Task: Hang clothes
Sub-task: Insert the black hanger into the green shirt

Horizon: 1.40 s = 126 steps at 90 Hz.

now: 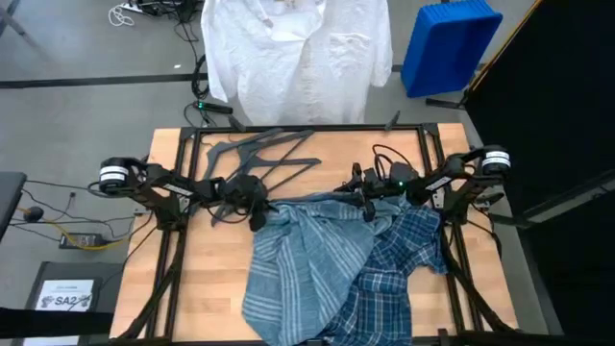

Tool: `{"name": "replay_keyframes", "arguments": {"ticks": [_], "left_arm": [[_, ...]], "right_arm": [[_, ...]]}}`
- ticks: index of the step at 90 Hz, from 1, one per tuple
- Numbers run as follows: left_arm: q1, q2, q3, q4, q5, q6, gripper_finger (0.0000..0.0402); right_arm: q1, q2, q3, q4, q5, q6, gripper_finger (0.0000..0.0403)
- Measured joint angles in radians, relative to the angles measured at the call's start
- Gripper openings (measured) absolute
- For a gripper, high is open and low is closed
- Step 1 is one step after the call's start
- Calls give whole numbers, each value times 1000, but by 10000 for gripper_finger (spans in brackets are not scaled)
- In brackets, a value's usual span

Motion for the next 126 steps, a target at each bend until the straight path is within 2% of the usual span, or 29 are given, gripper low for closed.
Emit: {"name": "replay_keyframes", "arguments": {"ticks": [18,39,51,65,77,96,111,126], "left_arm": [[0,-1,0,4,1,-5,0],[0,-1,1,-1,-1,-23,0],[0,-1,1,-9,-1,-33,0],[-1,-1,2,-24,9,-34,0],[-2,-2,4,-29,11,-33,0],[-2,-5,11,-14,7,-25,0],[-2,-11,13,-6,-42,37,0],[-2,-37,12,-12,-116,118,0]], "right_arm": [[5,-3,-1,-4,-39,-35,101],[5,-3,0,-24,13,-82,118],[4,-5,2,-62,66,-119,92],[-12,-7,2,-64,59,-140,24],[-45,-27,2,-80,37,-95,18],[-103,-182,1,-298,-33,-80,18],[-118,-315,3,-494,-39,-129,18],[-124,-350,5,-564,-25,-149,18]]}}
